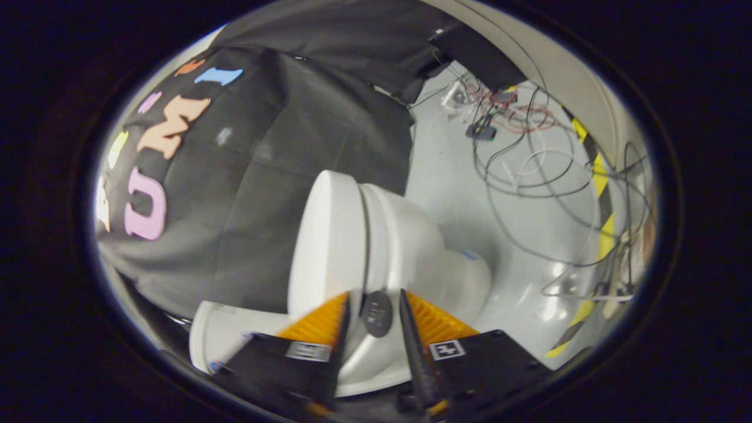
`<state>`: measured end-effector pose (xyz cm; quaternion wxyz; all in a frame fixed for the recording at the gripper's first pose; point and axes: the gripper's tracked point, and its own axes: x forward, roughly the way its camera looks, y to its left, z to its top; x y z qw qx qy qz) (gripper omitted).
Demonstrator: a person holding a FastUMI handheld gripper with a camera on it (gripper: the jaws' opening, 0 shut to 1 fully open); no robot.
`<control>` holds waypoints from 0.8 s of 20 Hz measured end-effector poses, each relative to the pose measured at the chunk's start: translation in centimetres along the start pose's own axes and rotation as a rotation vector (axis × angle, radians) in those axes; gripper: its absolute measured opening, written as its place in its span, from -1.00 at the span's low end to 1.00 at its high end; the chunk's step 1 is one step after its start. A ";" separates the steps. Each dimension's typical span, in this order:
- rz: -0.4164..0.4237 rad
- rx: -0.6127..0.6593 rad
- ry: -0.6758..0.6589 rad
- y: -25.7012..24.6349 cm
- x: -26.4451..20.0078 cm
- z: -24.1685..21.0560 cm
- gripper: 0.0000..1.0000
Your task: Open the toilet lid.
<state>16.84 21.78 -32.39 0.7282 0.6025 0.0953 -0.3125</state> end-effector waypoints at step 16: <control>0.199 -0.495 -0.114 16.2 -8.5 -1.4 -0.86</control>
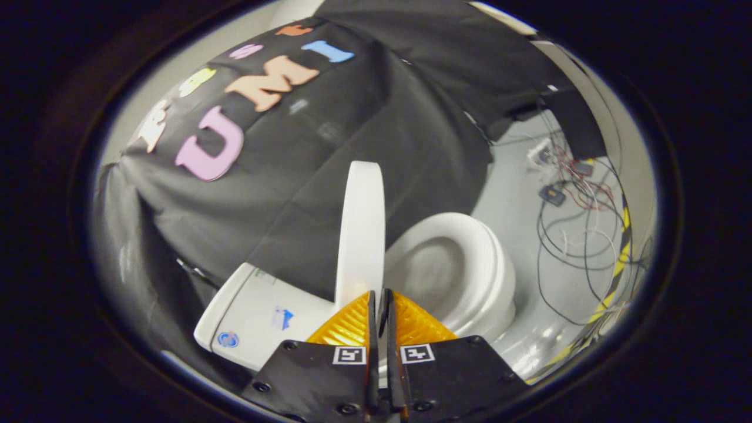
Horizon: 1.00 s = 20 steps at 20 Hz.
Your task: Open the toilet lid.
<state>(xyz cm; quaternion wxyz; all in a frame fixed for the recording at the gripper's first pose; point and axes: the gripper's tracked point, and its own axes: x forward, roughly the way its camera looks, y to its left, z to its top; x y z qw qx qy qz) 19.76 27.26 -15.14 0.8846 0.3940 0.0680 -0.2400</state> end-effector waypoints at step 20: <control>0.461 -0.532 0.133 23.9 -1.1 -7.0 -0.72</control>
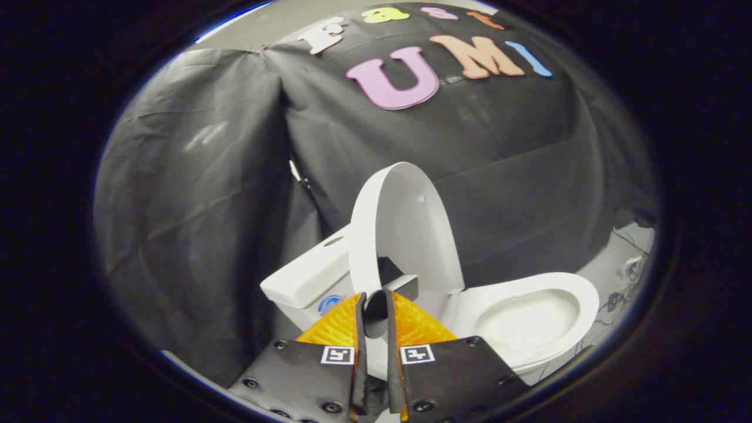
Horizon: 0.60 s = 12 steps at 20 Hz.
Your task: Open the toilet lid.
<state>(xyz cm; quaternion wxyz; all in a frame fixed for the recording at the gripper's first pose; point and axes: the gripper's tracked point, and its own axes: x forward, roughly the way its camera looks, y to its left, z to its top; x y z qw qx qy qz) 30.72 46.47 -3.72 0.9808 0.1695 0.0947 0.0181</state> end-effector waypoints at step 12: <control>0.069 -0.047 0.012 4.1 2.8 -1.6 -0.60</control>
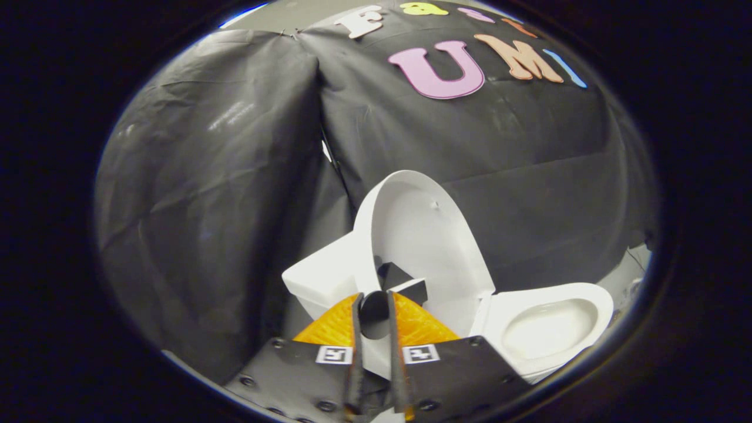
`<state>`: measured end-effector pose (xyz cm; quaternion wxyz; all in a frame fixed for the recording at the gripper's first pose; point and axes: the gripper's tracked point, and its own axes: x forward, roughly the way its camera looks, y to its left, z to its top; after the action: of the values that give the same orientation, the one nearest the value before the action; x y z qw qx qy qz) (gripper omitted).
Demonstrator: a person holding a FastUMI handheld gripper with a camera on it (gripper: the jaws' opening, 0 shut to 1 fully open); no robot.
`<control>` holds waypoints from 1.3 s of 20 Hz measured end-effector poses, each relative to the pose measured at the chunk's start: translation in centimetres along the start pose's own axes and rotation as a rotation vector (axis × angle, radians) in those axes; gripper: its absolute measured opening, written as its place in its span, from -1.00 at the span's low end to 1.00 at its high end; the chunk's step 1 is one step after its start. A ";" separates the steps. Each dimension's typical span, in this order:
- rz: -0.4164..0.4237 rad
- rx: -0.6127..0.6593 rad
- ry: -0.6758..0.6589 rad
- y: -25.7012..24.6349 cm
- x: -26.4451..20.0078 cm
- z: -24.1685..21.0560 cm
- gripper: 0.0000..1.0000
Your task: Open the toilet lid.
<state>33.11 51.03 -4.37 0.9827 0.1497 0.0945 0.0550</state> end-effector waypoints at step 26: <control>-0.162 -0.203 -0.266 -13.7 -10.9 17.0 0.46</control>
<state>27.04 31.68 9.25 0.9978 0.0476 -0.0306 -0.0352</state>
